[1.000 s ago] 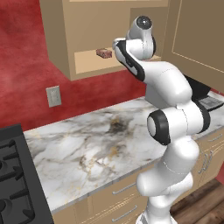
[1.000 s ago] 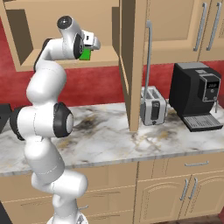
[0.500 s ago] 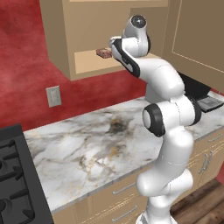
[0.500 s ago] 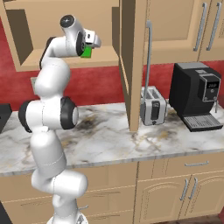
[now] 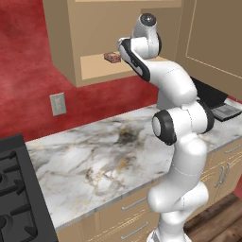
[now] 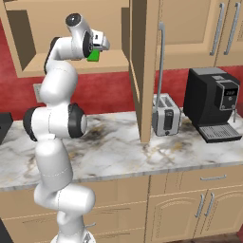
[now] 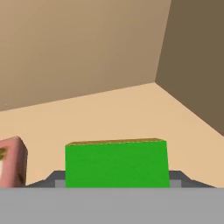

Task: Pick up the sponge and bar soap from the sink, and place them back in the cabinet, and close the cabinet door.

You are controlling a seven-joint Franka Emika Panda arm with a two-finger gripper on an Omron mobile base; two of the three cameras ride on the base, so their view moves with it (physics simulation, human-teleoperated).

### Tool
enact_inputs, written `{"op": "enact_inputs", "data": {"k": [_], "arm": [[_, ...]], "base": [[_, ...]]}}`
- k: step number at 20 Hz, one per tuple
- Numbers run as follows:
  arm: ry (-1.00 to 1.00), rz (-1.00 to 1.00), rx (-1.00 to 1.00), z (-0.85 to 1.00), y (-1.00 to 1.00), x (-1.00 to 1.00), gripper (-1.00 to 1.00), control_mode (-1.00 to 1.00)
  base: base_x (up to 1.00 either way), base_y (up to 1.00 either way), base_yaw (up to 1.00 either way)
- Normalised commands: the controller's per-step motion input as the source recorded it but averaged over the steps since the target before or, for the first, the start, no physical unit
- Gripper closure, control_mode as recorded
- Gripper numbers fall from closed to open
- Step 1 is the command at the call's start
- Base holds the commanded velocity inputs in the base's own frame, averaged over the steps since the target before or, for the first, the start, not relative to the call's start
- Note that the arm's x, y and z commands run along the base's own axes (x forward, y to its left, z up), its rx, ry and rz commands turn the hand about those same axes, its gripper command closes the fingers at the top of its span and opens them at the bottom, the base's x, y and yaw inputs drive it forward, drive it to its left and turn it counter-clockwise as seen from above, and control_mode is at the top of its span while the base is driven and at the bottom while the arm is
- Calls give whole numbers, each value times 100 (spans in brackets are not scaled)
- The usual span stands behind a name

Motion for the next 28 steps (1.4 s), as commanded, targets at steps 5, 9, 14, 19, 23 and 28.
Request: {"op": "enact_inputs", "data": {"k": [5,9,14,19,23,28], "arm": [[0,0,0,-11,0,0,100,-100],[0,0,0,-10,0,0,100,-100],[0,0,0,0,0,0,-100,-100],[0,0,0,0,0,0,-100,-100],[0,0,0,0,0,0,-100,-100],[0,0,0,0,0,0,-100,-100]], "base": [[0,0,0],[0,0,0],[0,0,0],[0,0,0],[0,0,0],[0,0,0]]}}
